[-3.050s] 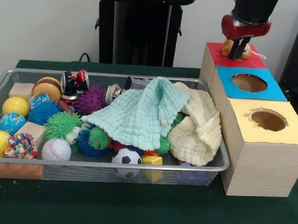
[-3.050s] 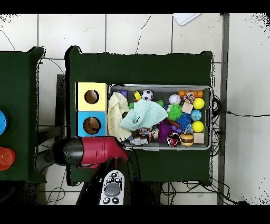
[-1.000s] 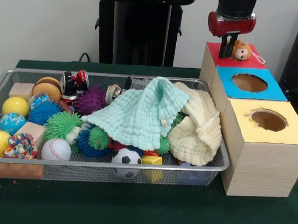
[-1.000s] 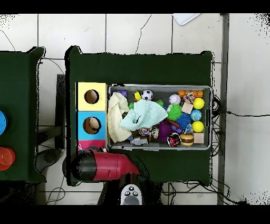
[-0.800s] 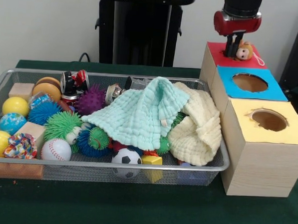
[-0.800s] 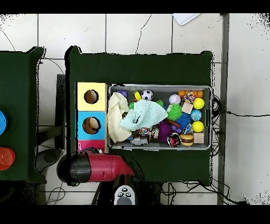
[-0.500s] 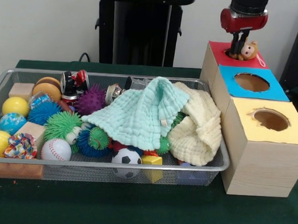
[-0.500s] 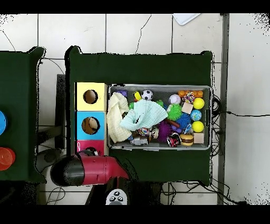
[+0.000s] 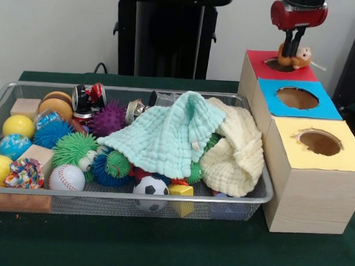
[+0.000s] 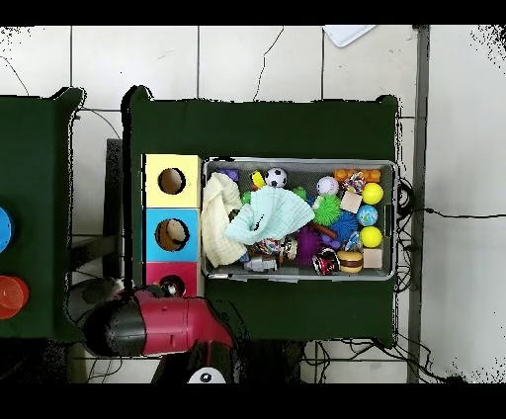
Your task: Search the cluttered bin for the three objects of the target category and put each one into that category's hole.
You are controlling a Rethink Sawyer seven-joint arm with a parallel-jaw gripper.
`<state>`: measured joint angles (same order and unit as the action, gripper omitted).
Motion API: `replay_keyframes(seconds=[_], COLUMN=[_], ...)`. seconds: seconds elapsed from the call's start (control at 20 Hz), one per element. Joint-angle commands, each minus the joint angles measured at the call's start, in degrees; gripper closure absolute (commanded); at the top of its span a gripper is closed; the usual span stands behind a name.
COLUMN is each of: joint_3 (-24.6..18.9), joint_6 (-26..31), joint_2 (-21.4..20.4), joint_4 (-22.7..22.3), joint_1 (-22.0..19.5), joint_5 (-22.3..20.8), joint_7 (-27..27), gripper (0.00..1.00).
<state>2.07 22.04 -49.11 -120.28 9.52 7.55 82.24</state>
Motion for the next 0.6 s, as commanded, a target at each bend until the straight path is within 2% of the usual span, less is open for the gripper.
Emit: replay_keyframes(seconds=[0.05, 0.1, 0.15, 0.2, 0.3, 0.4, 0.5, 0.6], joint_3=[-3.18, -3.38, -3.8, -5.03, -5.96, -5.08, -4.29, -3.34], joint_6=[1.37, 0.21, -2.44, -7.24, -19.43, -29.2, -36.12, -39.95], joint_2=[1.88, 2.56, 4.92, 9.03, 20.11, 29.97, 37.25, 41.93], joint_4=[-5.49, -5.64, -5.18, -4.49, -1.06, 3.95, 8.29, 11.6], joint_1=[-0.51, -0.6, -0.94, -1.95, -2.88, -2.21, -1.51, -0.76], joint_5=[3.39, 3.43, 3.16, 2.6, 0.45, -1.26, -2.12, -1.96], joint_7=[14.15, 14.14, 14.08, 13.75, 14.49, 15.26, 15.12, 14.32], gripper=[1.0, 1.0, 1.0, 1.0, 1.0, 1.0, 1.0, 1.0])
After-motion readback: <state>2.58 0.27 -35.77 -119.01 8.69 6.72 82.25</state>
